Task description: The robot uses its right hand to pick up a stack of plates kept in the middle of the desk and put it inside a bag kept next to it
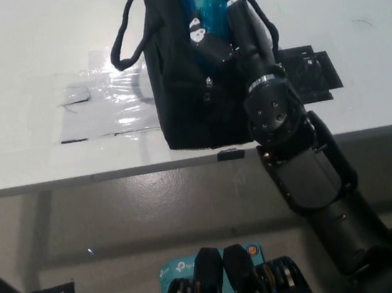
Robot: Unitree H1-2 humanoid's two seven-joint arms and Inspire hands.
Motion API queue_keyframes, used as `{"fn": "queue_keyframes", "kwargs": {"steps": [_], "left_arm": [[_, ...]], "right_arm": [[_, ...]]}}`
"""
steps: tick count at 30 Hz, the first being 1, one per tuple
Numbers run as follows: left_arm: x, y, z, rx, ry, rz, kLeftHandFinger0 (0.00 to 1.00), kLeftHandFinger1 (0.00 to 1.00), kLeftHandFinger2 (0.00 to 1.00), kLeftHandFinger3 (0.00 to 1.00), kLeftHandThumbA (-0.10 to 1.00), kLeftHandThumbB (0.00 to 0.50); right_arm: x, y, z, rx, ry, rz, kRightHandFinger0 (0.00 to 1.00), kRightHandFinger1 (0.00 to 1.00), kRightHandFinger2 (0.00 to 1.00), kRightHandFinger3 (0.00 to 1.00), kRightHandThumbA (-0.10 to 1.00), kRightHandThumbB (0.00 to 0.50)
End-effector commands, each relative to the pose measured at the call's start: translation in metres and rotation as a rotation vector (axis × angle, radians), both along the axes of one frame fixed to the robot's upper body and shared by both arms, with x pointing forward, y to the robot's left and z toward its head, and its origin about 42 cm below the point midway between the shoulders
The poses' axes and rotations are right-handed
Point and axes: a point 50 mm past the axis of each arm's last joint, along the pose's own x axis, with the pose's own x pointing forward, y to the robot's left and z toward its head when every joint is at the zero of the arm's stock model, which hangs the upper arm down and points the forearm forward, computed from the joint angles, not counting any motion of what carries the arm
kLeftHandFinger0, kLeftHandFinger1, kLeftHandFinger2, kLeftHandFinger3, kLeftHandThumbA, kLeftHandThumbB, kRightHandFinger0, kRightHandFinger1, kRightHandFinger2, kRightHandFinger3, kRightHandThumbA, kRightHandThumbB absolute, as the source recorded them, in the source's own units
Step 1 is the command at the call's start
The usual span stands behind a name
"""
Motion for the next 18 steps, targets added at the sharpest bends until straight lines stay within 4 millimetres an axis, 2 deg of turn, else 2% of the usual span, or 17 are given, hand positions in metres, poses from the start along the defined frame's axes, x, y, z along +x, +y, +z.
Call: {"fn": "queue_keyframes", "kwargs": {"steps": [1,2,3,4,5,6,7,8,9,10,11,12,13,14,18], "left_arm": [[0.000,0.004,0.007,0.010,-0.011,-0.018,0.83,0.80,0.83,0.77,-0.10,0.147],[0.000,0.003,0.007,0.014,-0.010,-0.016,0.83,0.80,0.83,0.77,-0.10,0.147],[0.000,0.003,0.007,0.013,-0.010,-0.016,0.82,0.79,0.82,0.76,-0.10,0.154],[0.000,0.003,0.008,0.012,-0.013,-0.019,0.82,0.79,0.82,0.76,-0.10,0.155],[0.000,0.003,0.007,0.010,-0.010,-0.016,0.83,0.79,0.82,0.77,-0.10,0.160],[-0.001,0.003,0.006,-0.005,-0.006,-0.013,0.84,0.80,0.82,0.77,-0.10,0.148],[-0.001,0.003,0.006,-0.008,-0.005,-0.014,0.84,0.81,0.84,0.77,-0.10,0.146],[-0.001,0.003,0.006,-0.004,-0.007,-0.018,0.82,0.81,0.84,0.77,-0.10,0.153],[-0.001,0.003,0.005,-0.004,-0.010,-0.021,0.82,0.81,0.84,0.77,-0.10,0.153],[-0.002,0.004,0.004,-0.001,-0.006,-0.018,0.81,0.80,0.84,0.77,-0.10,0.145],[-0.003,0.005,0.003,0.004,-0.002,-0.020,0.81,0.80,0.84,0.77,-0.10,0.141],[-0.003,0.006,0.003,0.006,-0.002,-0.022,0.80,0.80,0.84,0.77,-0.10,0.136],[-0.003,0.006,0.002,0.006,-0.001,-0.021,0.80,0.79,0.84,0.77,-0.10,0.136],[-0.004,0.005,0.002,0.012,0.000,-0.019,0.81,0.79,0.84,0.77,-0.10,0.155],[-0.010,0.005,-0.002,0.016,0.021,-0.012,0.84,0.81,0.86,0.80,-0.10,0.145]], "right_arm": [[-0.002,0.013,0.015,-0.104,0.070,0.051,0.01,0.05,0.12,0.74,-0.10,0.073],[-0.002,0.014,0.015,-0.175,0.068,0.062,0.05,0.09,0.20,1.00,0.20,0.038],[-0.002,0.015,0.015,-0.216,0.068,0.068,0.04,0.10,0.30,1.00,0.41,0.062],[-0.002,0.016,0.015,-0.320,0.091,0.088,0.68,1.00,1.00,1.00,0.76,0.170],[-0.002,0.016,0.016,-0.385,0.088,0.082,1.00,1.00,1.00,1.00,0.82,0.227],[-0.004,0.015,0.018,-0.465,0.066,0.063,1.00,1.00,1.00,1.00,0.83,0.290],[-0.006,0.015,0.019,-0.492,0.052,0.052,1.00,1.00,1.00,1.00,0.82,0.330],[-0.007,0.014,0.022,-0.502,0.036,0.043,1.00,1.00,1.00,1.00,0.80,0.363],[-0.009,0.013,0.023,-0.510,0.028,0.037,1.00,1.00,1.00,1.00,0.80,0.373],[-0.009,0.014,0.024,-0.518,0.026,0.032,1.00,1.00,1.00,1.00,0.82,0.415],[-0.011,0.015,0.028,-0.520,-0.010,0.005,1.00,1.00,1.00,1.00,0.84,0.480],[-0.013,0.014,0.032,-0.532,-0.023,-0.007,1.00,1.00,1.00,1.00,0.90,0.499],[-0.013,0.015,0.032,-0.536,-0.022,-0.008,1.00,1.00,1.00,1.00,0.90,0.500],[-0.016,0.014,0.041,-0.523,-0.050,-0.021,1.00,1.00,1.00,1.00,0.94,0.500],[-0.023,0.016,0.057,-0.518,-0.109,-0.057,1.00,1.00,1.00,1.00,0.94,0.500]]}}
